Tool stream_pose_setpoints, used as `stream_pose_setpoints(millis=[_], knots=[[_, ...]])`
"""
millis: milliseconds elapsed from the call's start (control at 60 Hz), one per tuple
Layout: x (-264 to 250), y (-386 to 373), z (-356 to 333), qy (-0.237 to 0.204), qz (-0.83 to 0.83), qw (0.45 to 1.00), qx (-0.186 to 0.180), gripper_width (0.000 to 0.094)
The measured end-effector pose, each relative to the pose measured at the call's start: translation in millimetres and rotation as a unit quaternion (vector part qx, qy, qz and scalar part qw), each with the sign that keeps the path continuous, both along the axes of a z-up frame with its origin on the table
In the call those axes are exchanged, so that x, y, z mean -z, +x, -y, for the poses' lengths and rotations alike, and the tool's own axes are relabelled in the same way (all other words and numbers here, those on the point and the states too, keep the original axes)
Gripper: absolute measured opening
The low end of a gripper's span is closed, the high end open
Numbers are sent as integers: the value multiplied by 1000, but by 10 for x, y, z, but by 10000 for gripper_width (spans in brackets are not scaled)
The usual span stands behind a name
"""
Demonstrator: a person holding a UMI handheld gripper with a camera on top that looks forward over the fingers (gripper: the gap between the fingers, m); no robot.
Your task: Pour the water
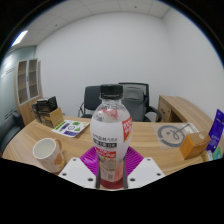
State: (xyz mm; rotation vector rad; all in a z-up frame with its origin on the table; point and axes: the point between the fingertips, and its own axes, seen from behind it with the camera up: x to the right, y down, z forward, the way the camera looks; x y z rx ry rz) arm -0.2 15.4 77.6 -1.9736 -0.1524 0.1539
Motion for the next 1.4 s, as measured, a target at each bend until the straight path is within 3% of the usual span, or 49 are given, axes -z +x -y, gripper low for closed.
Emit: stream_pose_setpoints(millis=[83, 267, 400, 467, 517, 667, 950, 1233, 1400], knots=[[225, 30, 26, -13, -5, 1000, 1, 311], [172, 34, 47, 18, -2, 1000, -2, 342], [195, 22, 58, 0, 6, 1000, -1, 538], [199, 36, 138, -29, 0, 1000, 7, 866], [103, 105, 202, -34, 0, 999, 23, 821], [-361, 267, 648, -44, 29, 996, 75, 856], [-1275, -207, 1992, -67, 28, 991, 108, 855], [-1549, -433, 2664, -68, 51, 986, 146, 856], [-1538, -533, 2793, -74, 45, 985, 146, 854]])
